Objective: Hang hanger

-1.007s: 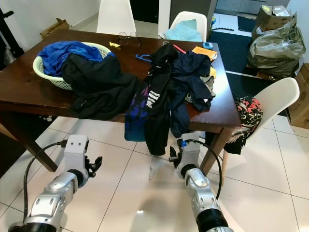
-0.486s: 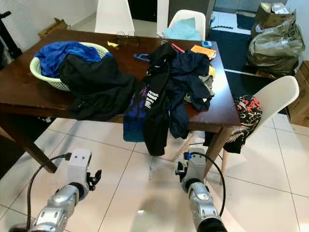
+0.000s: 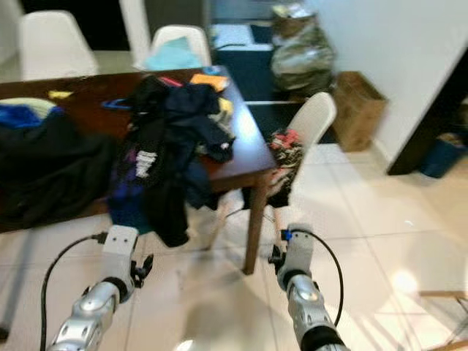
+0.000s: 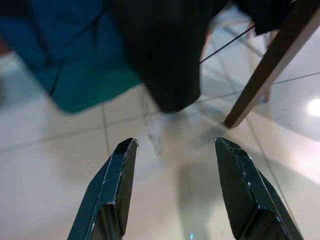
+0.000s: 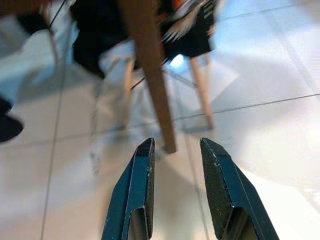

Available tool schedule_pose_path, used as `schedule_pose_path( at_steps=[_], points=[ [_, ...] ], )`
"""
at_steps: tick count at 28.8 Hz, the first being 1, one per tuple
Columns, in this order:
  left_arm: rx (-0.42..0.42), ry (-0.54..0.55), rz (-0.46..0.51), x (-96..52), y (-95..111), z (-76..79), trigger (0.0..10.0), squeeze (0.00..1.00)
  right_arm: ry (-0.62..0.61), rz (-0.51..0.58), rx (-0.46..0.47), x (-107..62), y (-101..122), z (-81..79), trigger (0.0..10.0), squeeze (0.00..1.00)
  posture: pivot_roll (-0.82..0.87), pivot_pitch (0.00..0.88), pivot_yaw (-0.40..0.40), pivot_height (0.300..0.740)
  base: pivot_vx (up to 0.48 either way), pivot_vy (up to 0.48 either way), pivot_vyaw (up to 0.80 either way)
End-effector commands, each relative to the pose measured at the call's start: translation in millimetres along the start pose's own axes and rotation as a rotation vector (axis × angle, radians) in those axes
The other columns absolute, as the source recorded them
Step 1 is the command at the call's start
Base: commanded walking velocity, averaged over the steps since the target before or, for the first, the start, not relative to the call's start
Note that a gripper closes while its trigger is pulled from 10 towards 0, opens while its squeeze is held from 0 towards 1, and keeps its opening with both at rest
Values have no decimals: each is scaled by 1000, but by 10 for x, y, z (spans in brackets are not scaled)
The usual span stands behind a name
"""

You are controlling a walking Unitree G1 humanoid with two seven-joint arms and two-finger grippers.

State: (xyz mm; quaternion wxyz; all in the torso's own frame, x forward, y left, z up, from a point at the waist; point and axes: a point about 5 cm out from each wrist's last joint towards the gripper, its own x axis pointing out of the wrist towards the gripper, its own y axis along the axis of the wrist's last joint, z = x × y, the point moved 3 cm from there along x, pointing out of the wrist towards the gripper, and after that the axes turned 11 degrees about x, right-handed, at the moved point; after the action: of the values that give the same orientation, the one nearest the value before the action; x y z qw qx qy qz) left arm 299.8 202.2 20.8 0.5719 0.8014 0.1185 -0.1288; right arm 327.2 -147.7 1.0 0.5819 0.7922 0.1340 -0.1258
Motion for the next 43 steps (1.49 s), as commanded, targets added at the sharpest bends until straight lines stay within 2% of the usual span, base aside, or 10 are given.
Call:
schedule_pose_path(
  at_steps=[1, 13, 43],
  points=[
    [0, 10, -18, -26, -93, -25, 10000, 0, 30, 2, 2, 9, -11, -76, 10000, 0, 34, 57, -36, 740, 0, 0, 0],
    [-64, 28, 6, -46, -89, -39, 10000, 0, 52, 15, 12, 19, 10, -118, 10000, 0, 31, 65, -37, 740, 0, 0, 0],
    [-92, 10, 14, -42, -92, -32, 10000, 0, 70, 33, 32, 36, 54, -152, 10000, 0, 29, 71, -38, 740, 0, 0, 0]
  ],
)
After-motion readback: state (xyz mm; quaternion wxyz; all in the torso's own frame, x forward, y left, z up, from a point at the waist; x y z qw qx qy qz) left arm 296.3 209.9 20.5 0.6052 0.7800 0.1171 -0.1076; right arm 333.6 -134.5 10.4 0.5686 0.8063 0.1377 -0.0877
